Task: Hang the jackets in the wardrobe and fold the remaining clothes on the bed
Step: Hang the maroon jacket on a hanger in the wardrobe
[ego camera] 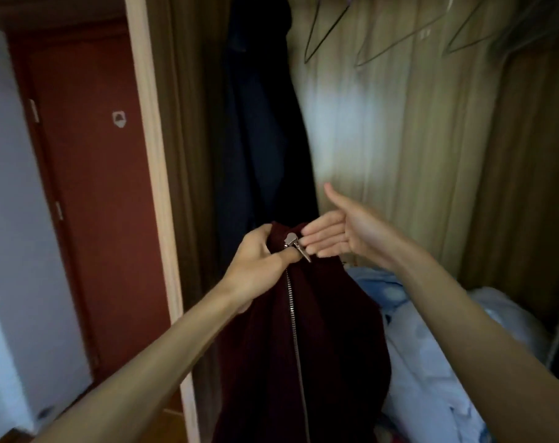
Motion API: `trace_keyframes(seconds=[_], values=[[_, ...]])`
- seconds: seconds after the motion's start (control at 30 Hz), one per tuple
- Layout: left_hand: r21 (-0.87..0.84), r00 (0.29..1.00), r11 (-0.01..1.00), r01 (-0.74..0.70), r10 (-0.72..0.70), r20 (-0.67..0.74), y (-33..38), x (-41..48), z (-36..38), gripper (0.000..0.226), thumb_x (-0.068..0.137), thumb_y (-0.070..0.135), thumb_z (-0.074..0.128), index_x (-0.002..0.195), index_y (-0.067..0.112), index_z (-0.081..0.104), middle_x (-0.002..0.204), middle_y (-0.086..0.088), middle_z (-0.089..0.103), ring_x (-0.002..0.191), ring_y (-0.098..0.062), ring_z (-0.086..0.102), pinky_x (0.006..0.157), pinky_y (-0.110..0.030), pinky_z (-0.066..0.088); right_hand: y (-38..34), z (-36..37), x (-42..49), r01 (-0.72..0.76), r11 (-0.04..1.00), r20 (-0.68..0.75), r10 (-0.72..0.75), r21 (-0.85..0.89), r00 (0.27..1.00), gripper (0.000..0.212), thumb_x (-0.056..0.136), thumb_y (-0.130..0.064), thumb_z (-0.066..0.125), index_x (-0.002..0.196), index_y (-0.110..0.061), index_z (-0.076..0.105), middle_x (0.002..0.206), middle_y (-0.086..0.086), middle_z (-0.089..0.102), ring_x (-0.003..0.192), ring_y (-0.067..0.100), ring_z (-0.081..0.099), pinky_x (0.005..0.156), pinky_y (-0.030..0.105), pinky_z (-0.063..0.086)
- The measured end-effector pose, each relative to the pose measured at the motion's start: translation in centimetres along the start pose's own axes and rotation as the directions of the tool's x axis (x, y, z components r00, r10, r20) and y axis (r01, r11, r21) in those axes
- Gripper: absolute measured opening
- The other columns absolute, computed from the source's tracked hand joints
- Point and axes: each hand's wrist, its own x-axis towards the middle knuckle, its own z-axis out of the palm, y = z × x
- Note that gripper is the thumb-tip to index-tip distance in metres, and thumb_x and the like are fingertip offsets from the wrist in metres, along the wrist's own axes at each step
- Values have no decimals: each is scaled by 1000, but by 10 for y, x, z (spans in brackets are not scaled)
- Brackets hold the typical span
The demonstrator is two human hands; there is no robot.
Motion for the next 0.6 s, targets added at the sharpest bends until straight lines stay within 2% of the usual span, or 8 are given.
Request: trace_keyframes(seconds=[0.07,0.13,0.23,0.37,0.53,0.6], values=[[-58,1000,998,-13,13,-3,4,17,14,18,84,9,73,101,4,67,86,-5,72,82,-18,70,79,-35,58,-13,-18,9,-27,997,-77,21,-72,997,75,96,-65,36,90,1,73,89,20,76,74,24,75,60,26,59],[-109,1000,994,-4,6,19,11,35,24,16,86,5,70,101,0,67,85,-9,71,80,-21,70,79,-37,59,-27,-40,19,-58,995,-134,47,-85,990,75,95,-65,37,96,0,73,89,18,76,69,19,73,57,25,58],[-165,998,986,15,-6,55,26,61,33,14,85,3,70,98,3,70,89,-14,76,84,-25,75,81,-39,60,-50,-71,41,-50,998,-190,56,36,980,74,94,-65,42,108,1,71,94,17,76,75,20,74,60,25,60],[-221,998,975,8,6,63,53,100,39,11,84,1,70,95,3,73,87,-14,77,81,-25,76,81,-38,62,-91,-101,76,48,968,-229,10,246,973,75,92,-63,49,121,5,59,105,27,72,94,33,74,72,34,63],[-172,1000,985,-25,26,5,93,160,28,14,79,1,70,92,2,75,85,-14,77,81,-26,76,83,-42,61,-139,-124,125,174,935,-209,-111,309,972,81,91,-64,49,125,10,52,108,28,70,97,37,72,79,37,62],[-161,997,985,-68,60,-51,112,184,25,13,78,2,71,91,-2,73,86,-14,77,77,-25,75,79,-39,62,-153,-132,145,208,909,-181,-150,361,972,85,91,-65,49,128,12,48,109,30,70,98,39,72,85,38,60]])
